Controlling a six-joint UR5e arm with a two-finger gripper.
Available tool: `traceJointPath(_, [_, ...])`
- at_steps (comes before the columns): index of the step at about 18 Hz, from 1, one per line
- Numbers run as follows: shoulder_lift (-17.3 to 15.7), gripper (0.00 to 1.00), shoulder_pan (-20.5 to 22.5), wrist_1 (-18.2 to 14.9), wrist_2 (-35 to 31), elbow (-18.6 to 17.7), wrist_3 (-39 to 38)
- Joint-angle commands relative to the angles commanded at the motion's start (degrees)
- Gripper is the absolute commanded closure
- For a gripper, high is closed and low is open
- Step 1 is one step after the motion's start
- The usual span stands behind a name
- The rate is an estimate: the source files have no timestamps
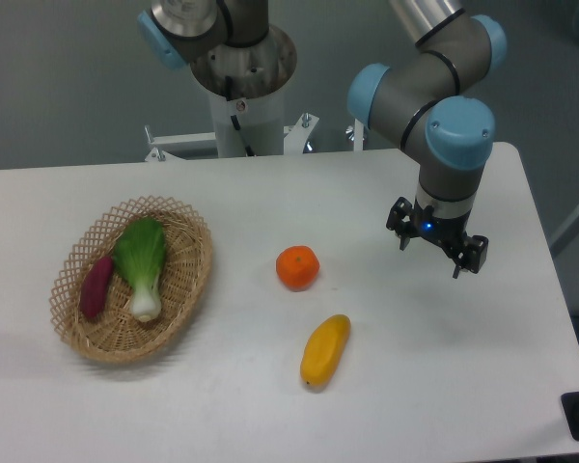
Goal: Pick up the sweet potato from the basket
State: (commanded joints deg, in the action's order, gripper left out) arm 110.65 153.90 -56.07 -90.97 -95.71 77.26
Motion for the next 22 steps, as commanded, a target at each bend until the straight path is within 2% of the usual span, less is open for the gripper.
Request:
traceJointPath(12, [0.6,0.00,-0.8,-0.4,0.4,-0.1,-4.0])
traceJointPath(22, [-1.5,0.00,-9.1,-0.7,0.5,-1.2,-17.4])
